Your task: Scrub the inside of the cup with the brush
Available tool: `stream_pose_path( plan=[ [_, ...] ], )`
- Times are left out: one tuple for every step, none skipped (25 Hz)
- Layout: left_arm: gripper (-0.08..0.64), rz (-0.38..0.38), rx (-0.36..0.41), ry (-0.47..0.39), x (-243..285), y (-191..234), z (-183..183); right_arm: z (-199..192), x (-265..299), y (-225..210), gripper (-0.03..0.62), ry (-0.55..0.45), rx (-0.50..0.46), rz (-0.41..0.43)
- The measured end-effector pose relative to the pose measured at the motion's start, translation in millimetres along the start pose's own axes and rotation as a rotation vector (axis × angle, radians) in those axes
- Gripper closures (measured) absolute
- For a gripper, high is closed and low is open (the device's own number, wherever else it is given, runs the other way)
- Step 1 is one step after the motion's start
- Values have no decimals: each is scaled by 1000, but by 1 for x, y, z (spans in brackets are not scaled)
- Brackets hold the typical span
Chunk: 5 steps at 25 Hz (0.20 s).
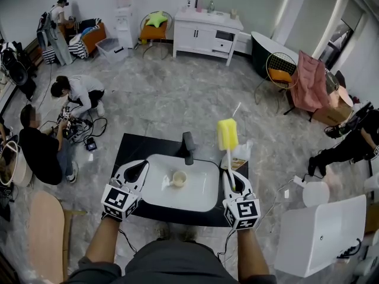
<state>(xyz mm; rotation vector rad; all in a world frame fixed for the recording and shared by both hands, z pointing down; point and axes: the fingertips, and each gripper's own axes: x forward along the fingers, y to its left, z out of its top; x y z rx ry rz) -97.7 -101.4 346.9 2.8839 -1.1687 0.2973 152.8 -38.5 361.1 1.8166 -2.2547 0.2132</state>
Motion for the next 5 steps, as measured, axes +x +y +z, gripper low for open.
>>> stream_pose_path(
  plan=[
    [557,-1,0,0,0,-1,0,0,0,-1,578,-1,0,0],
    [557,-1,0,0,1,-2,0,1,-1,-1,577,-2,-1,0],
    [557,-2,0,0,1,-2,1,2,-1,-2,577,-3,-1,0],
    [557,-3,1,0,2,-3,2,4,-1,-3,577,-5,-2,0],
    [557,-4,2,0,3,-4,3,5,-1,-3,578,-6,-2,-1]
  ],
)
